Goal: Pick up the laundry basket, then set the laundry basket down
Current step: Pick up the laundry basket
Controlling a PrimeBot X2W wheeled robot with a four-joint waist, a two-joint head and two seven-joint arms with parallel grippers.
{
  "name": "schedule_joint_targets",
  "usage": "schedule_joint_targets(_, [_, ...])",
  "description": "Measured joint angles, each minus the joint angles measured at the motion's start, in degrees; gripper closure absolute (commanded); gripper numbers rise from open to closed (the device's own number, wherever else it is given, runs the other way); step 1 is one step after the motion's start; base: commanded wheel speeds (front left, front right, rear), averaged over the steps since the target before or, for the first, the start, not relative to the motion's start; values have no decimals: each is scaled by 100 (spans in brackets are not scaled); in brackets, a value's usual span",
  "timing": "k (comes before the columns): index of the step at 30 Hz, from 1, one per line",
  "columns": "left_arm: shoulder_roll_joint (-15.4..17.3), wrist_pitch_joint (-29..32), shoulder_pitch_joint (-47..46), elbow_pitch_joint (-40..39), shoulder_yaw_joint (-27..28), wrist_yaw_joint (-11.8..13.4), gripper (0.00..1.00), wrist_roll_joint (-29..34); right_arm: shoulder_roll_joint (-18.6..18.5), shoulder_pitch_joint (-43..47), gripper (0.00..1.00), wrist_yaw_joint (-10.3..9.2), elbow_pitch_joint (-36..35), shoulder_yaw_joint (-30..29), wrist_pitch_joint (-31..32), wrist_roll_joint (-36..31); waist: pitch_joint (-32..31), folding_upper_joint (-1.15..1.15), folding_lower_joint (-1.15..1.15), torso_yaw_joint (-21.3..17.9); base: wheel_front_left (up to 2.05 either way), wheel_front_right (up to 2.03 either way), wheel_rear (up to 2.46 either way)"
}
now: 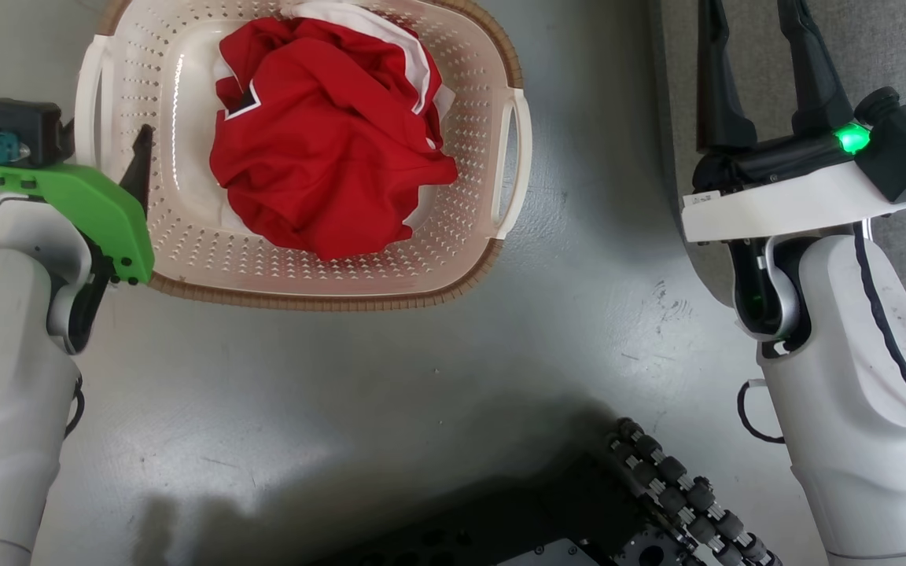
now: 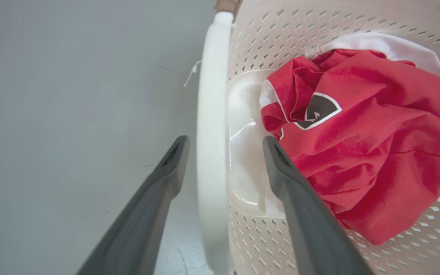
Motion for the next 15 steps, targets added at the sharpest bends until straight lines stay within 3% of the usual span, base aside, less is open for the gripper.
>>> schedule_joint_targets(7, [5,4,-209,325,4,-1,0,-87,18,-1,0,19,29,-3,0,0,63,0,0,-33,0,0,0])
schedule_joint_targets(8, [5,5,-231,376,1,-2,35,-87,19,-1,0,23,31,-7,0,0,71,0,0,-37,0,0,0])
schedule_joint_targets(9, [5,5,-254,410,-2,-2,54,-87,21,-2,0,23,33,-10,0,0,78,0,0,-39,0,0,0])
schedule_joint_targets(10, [5,5,-280,443,-8,-2,62,-80,24,-3,0,26,34,-12,0,0,84,0,0,-40,0,0,0])
schedule_joint_targets(12, [3,5,-335,535,-31,-2,100,-80,25,-7,0,53,40,-23,0,0,96,0,0,-41,0,0,0])
schedule_joint_targets(15, [-3,0,-370,573,-44,-32,100,-80,26,-25,0,53,48,-29,0,0,106,0,0,-39,0,0,0])
